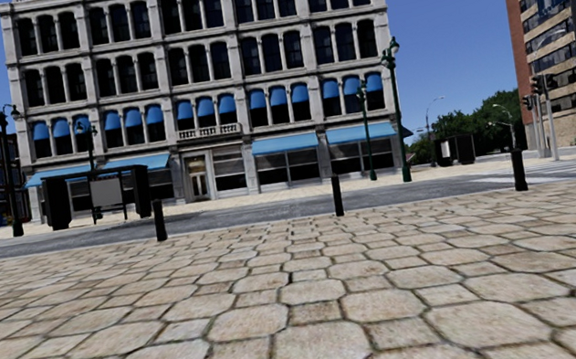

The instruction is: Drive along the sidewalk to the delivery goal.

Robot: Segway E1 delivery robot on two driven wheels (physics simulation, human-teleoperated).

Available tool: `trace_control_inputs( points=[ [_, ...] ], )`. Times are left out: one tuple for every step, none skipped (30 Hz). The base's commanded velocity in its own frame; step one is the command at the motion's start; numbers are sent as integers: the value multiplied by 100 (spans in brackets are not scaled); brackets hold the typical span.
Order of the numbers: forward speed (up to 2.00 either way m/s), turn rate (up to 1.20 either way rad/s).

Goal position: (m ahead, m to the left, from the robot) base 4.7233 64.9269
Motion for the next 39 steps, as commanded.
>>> trace_control_inputs(
  points=[
    [200, 0],
    [200, 0],
    [200, 0],
    [200, 0],
    [200, 0],
    [200, 0],
    [200, 0],
    [200, 0],
    [200, 0],
    [200, 0],
    [200, 1],
    [200, 2],
    [200, 6],
    [200, 9],
    [200, 9],
    [200, 15],
    [200, 20],
    [200, 24],
    [200, 28],
    [200, 34],
    [200, 34],
    [200, 36],
    [200, 37],
    [200, 37],
    [200, 38],
    [200, 38],
    [200, 38],
    [200, 38],
    [200, 39],
    [200, 40],
    [200, 40],
    [200, 40],
    [200, 41],
    [200, 41],
    [200, 43],
    [200, 43],
    [200, 52],
    [200, 59],
    [200, 66]
  ],
)
